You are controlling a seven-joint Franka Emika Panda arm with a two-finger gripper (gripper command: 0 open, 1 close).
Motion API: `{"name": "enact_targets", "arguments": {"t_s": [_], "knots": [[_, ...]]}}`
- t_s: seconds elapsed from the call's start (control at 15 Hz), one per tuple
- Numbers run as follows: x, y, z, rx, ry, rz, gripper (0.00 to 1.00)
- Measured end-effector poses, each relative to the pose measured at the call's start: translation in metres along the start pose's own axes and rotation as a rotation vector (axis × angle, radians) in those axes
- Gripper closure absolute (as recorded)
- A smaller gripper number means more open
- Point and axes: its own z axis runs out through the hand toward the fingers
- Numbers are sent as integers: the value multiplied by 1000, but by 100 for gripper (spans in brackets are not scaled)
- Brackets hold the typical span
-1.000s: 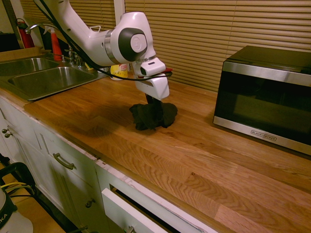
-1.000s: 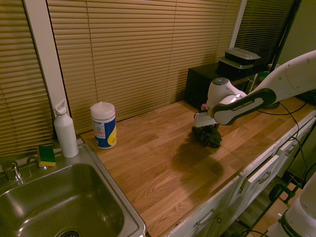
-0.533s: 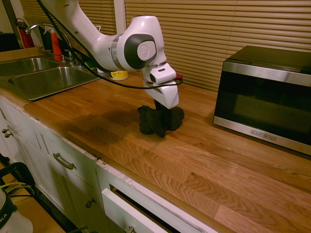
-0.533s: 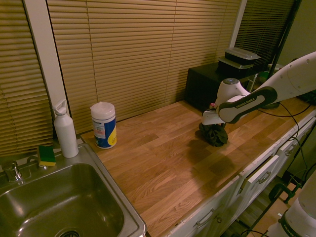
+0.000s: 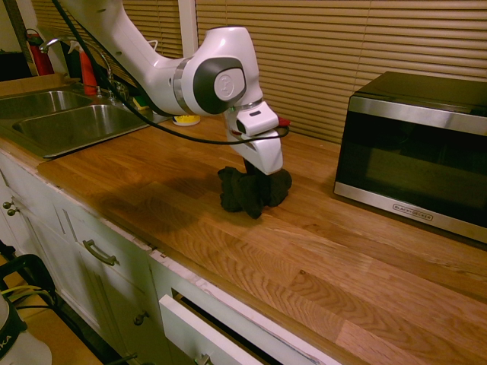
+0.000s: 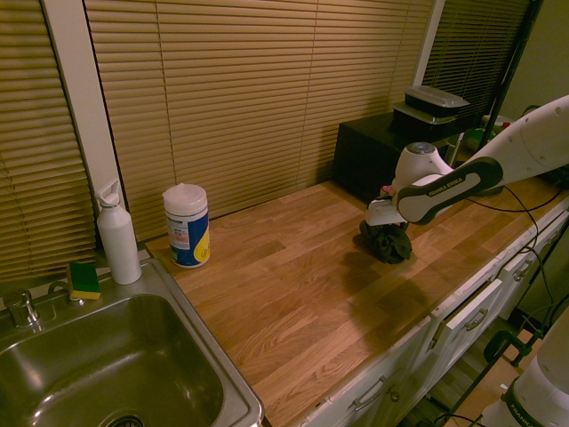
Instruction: Clear the spill
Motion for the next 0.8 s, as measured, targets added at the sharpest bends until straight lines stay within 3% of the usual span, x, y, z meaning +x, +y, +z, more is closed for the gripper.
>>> {"name": "enact_targets", "arguments": {"t_s": [0.33, 0.8], "knots": [[-25, -7, -10, 12, 4, -79, 100], [-115, -34, -39, 40, -31, -213, 100]]}}
